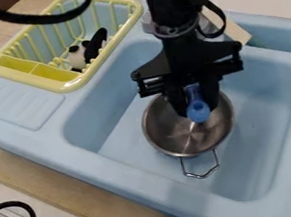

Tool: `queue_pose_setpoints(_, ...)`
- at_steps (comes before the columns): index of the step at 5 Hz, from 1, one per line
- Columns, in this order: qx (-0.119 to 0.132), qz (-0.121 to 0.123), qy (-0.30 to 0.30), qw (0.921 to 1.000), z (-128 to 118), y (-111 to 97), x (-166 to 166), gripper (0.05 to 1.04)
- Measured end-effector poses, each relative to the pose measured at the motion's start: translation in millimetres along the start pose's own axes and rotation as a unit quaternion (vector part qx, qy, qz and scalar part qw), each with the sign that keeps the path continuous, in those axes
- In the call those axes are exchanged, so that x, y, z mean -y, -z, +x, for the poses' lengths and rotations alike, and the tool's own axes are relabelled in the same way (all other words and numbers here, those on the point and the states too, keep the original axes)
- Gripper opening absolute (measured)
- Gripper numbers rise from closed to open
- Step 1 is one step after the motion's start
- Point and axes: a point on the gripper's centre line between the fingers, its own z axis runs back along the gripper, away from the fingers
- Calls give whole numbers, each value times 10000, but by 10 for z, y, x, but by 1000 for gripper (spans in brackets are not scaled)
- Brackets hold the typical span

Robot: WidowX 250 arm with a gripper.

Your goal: Put the blue spoon in the silver pot

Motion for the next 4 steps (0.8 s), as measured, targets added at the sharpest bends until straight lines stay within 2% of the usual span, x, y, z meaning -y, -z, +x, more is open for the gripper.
queue_pose_setpoints(2, -19, 20, -165, 9999, -129, -47, -59, 353)
queue_pose_setpoints(4, -248, 31, -359, 9990, -202, 18, -81, 353)
